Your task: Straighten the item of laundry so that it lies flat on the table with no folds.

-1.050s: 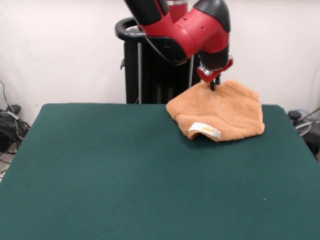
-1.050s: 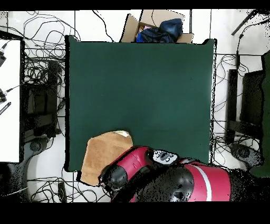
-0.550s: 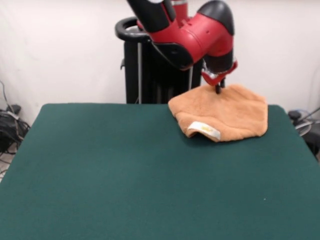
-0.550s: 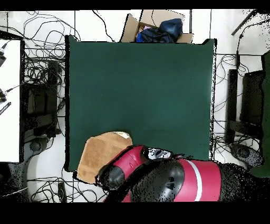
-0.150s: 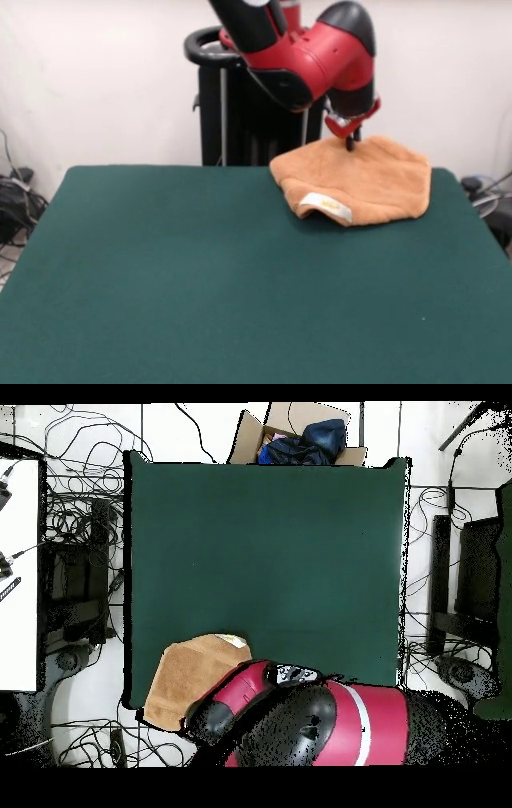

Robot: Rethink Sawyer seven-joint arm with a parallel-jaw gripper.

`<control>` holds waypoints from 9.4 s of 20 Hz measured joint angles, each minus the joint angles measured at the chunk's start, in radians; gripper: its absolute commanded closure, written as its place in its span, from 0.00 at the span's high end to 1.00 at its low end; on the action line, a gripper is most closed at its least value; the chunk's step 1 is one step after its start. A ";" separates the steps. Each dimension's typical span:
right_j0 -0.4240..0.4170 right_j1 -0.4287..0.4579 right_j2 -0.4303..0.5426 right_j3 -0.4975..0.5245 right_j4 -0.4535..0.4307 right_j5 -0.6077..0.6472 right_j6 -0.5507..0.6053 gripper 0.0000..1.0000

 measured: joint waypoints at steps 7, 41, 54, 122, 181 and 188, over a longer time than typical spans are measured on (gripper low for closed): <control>0.004 0.000 0.000 0.000 -0.001 0.000 0.000 1.00; -0.260 -0.438 0.303 0.137 0.334 0.177 0.000 1.00; -0.267 -0.431 0.321 0.068 0.222 0.276 -0.021 1.00; -0.235 -0.158 0.309 -0.150 -0.207 0.195 -0.267 1.00; -0.187 -0.035 0.133 -0.297 -0.075 0.353 -0.267 1.00; -0.187 -0.035 0.131 -0.297 -0.040 0.437 -0.267 1.00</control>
